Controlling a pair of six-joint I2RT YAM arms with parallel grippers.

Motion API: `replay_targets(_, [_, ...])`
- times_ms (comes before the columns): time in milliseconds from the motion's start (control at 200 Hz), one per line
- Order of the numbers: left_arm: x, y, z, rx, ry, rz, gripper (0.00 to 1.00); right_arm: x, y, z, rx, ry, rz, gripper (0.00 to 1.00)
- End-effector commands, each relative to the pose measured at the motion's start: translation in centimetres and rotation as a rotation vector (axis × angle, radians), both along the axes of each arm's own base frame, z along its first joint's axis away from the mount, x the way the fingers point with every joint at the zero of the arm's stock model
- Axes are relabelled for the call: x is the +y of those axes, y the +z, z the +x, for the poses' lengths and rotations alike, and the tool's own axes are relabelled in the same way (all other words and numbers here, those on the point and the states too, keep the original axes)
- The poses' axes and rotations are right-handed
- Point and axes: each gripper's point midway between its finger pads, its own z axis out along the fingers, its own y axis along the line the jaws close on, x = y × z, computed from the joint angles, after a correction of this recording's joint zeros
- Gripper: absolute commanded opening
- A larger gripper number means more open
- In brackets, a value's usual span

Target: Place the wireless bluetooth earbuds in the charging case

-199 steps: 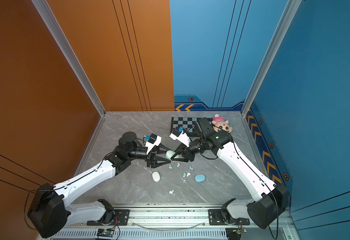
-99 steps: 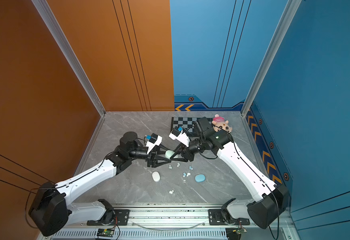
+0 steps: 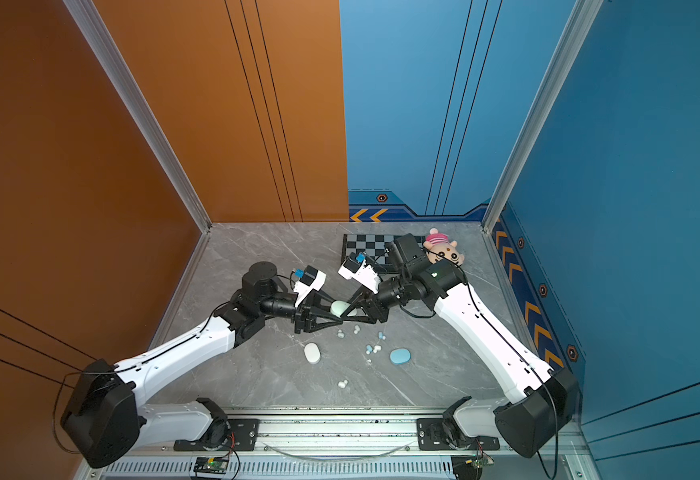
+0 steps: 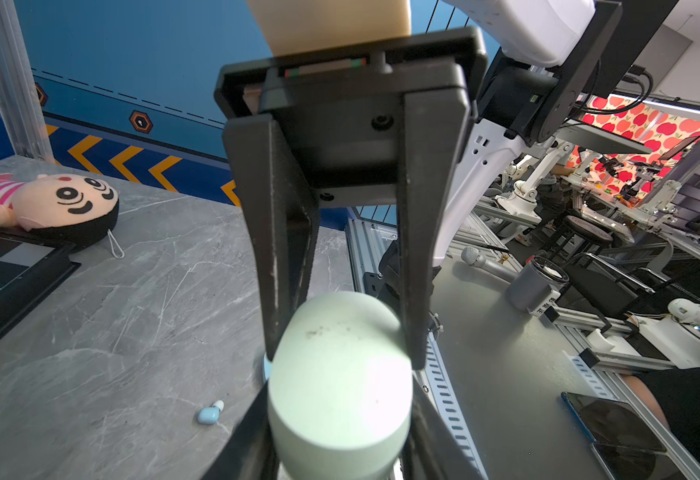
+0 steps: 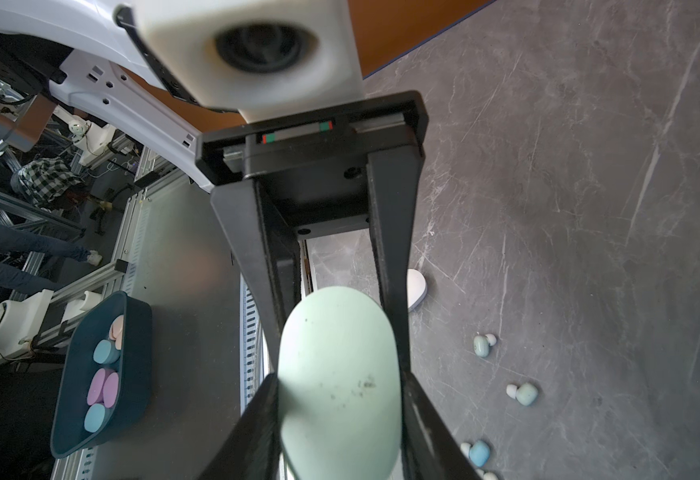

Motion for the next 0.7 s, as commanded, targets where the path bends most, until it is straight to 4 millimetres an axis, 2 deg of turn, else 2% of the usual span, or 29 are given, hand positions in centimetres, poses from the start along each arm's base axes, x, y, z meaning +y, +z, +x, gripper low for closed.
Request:
replay_targets(0, [-0.4,1.7,0.6,-0.014,0.000,-0.026,0.18,0.0,-0.1,-0.4,0.018,-0.007,-0.017,0.40])
replay_targets(95, [-0.4,1.7,0.6,-0.007,-0.011,-0.027,0.06,-0.1,-0.2,-0.1,0.008,-0.017,-0.026,0.48])
replay_targets(130, [-0.4,1.7,0.6,-0.006,-0.013,-0.026,0.04,-0.2,-0.1,0.0,0.002,-0.021,-0.029,0.53])
replay_targets(195, [-0.4,1.8,0.5,-0.011,-0.017,-0.028,0.00,-0.3,-0.3,0.2,-0.001,-0.029,-0.037,0.56])
replay_targets(300, [-0.3,1.7,0.4,-0.013,-0.020,-0.029,0.00,-0.4,-0.4,0.4,-0.008,-0.041,-0.046,0.62])
replay_targets(696, [-0.1,1.4,0.3,-0.010,-0.018,-0.026,0.00,-1.4,0.2,1.8,-0.034,-0.109,-0.026,0.69])
